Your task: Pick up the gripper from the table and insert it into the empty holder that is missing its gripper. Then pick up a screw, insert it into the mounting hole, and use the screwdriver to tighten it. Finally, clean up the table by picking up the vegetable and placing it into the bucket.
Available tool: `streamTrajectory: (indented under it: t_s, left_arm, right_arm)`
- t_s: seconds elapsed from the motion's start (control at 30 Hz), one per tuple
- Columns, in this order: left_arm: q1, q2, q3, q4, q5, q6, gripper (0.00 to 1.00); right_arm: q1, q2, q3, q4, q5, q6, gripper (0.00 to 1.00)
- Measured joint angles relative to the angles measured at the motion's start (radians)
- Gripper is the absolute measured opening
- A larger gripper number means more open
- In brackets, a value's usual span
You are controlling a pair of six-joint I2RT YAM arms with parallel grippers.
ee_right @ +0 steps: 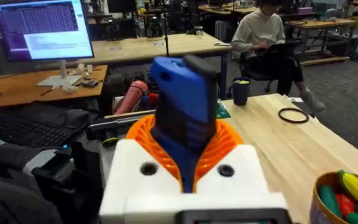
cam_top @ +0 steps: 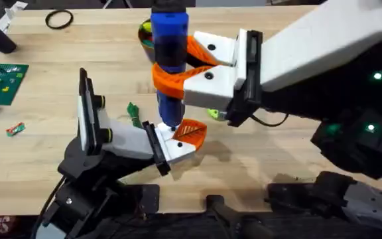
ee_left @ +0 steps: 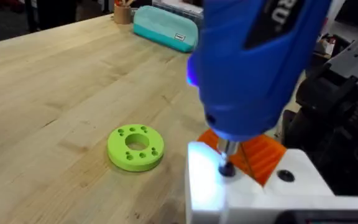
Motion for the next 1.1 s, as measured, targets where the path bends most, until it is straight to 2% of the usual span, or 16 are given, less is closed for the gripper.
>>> streamTrajectory:
  t_s: [1.1]
  left_arm:
    - [0.000, 0.000, 0.000, 0.000, 0.000, 0.000, 0.023]
  right_arm:
    - [-0.001, -0.036, 0.000, -0.026, -0.007, 0.000, 0.051]
